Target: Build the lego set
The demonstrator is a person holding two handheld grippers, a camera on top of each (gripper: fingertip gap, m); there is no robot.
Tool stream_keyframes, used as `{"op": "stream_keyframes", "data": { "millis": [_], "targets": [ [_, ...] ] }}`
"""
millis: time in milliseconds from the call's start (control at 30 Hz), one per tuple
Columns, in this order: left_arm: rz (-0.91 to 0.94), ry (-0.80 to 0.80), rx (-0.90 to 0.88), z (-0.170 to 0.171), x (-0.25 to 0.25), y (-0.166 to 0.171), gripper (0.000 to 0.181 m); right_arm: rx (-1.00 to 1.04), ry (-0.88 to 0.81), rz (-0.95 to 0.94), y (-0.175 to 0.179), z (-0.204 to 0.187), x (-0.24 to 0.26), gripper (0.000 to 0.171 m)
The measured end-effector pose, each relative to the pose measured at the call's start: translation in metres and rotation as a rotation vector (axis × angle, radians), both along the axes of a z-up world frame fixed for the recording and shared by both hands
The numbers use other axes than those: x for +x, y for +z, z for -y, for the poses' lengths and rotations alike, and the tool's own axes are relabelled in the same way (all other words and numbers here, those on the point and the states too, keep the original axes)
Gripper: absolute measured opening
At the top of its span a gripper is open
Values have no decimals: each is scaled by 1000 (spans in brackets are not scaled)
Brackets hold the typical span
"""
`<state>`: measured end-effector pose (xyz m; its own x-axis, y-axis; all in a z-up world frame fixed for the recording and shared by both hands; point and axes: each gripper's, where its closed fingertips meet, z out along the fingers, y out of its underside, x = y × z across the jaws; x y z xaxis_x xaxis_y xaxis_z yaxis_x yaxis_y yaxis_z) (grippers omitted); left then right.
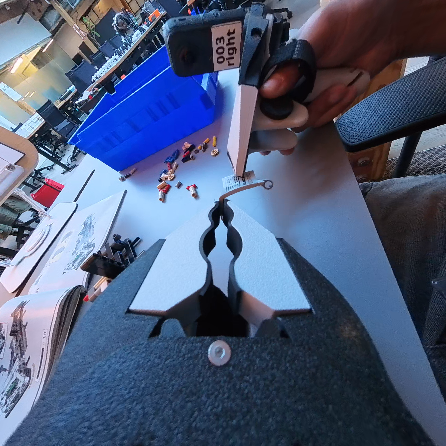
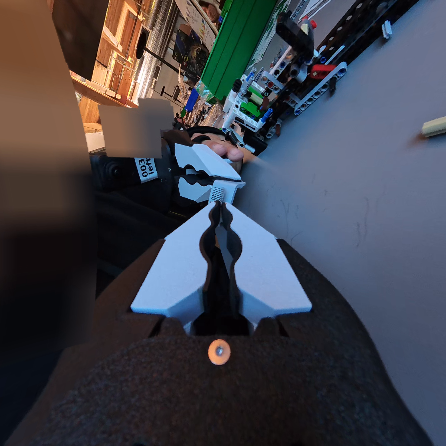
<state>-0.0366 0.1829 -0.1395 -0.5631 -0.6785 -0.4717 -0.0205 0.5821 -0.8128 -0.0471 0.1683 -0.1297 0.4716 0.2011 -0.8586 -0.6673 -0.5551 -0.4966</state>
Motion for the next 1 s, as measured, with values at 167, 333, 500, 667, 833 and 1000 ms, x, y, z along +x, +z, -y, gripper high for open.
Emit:
{"op": "stream_keyframes", "data": {
  "millis": [167, 333, 500, 667, 833, 1000],
  "targets": [
    [-4, 3, -5, -1, 0, 0, 0, 11, -14, 34, 0, -1, 1, 0],
    [-7, 5, -9, -1, 0, 0, 0, 28, -31, 98, 0, -2, 1, 0],
    [-7, 7, -15, -2, 1, 1, 0, 42, -41, 123, 1, -2, 2, 0],
    [-3, 7, -11, -2, 1, 1, 0, 41, -41, 138, 0, -2, 2, 0],
    [0, 7, -17, -2, 0, 2, 0, 35, -54, 158, -1, -3, 3, 3],
    [10, 11, -27, -3, 0, 5, 0, 38, -70, 142, 1, -1, 10, 22]
  ]
}}
